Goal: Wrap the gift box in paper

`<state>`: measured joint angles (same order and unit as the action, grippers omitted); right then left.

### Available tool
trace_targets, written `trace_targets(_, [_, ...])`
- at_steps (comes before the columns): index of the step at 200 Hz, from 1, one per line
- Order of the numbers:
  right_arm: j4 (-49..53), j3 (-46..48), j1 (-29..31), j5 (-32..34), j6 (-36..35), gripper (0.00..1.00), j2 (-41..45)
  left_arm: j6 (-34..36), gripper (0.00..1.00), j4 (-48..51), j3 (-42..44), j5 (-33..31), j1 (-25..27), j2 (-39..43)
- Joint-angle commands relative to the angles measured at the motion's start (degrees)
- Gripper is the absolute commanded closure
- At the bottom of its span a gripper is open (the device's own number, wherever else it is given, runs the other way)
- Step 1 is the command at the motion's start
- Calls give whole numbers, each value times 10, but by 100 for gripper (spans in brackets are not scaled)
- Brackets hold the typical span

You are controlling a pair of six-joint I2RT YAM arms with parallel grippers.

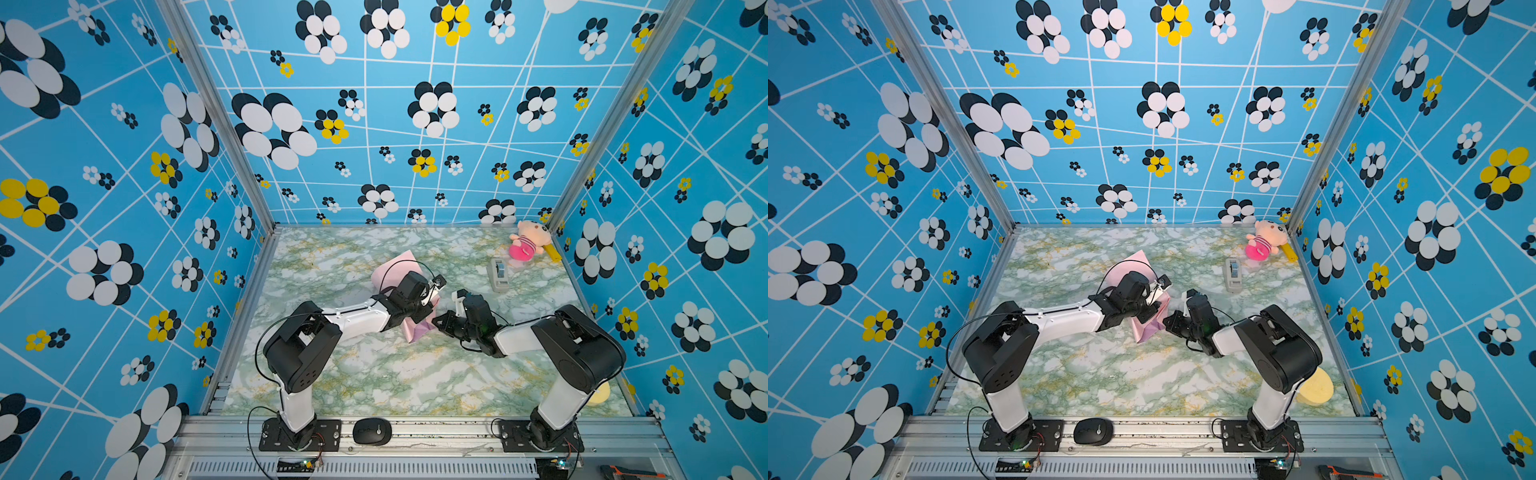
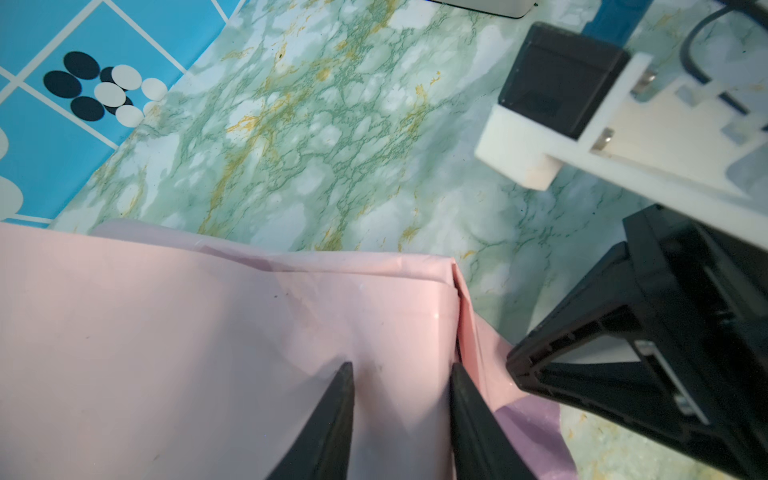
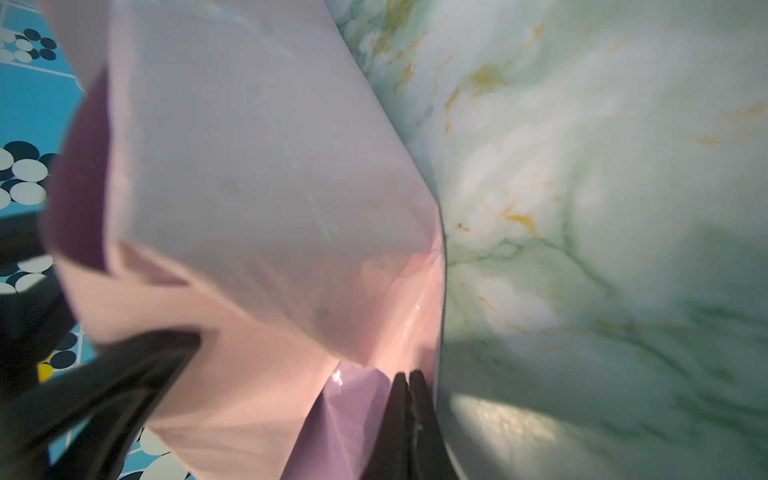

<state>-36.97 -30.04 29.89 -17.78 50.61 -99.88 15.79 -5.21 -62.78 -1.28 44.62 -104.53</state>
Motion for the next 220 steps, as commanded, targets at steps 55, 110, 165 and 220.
trace_targets(55, [47, 77, 7, 31, 24, 100, 35, -31, 62, 91, 20, 46, 5, -19])
trace_targets(110, [264, 0, -9, 63, -66, 74, 229, -88, 42, 155, -52, 75, -25, 66])
trace_targets(165, [454, -205, -46, 29, -230, 43, 175, -338, 35, 187, 31, 105, -117, 217])
trace_targets(220, [585, -426, -48, -58, -303, 34, -20, -542, 30, 58, 215, 159, -190, 286])
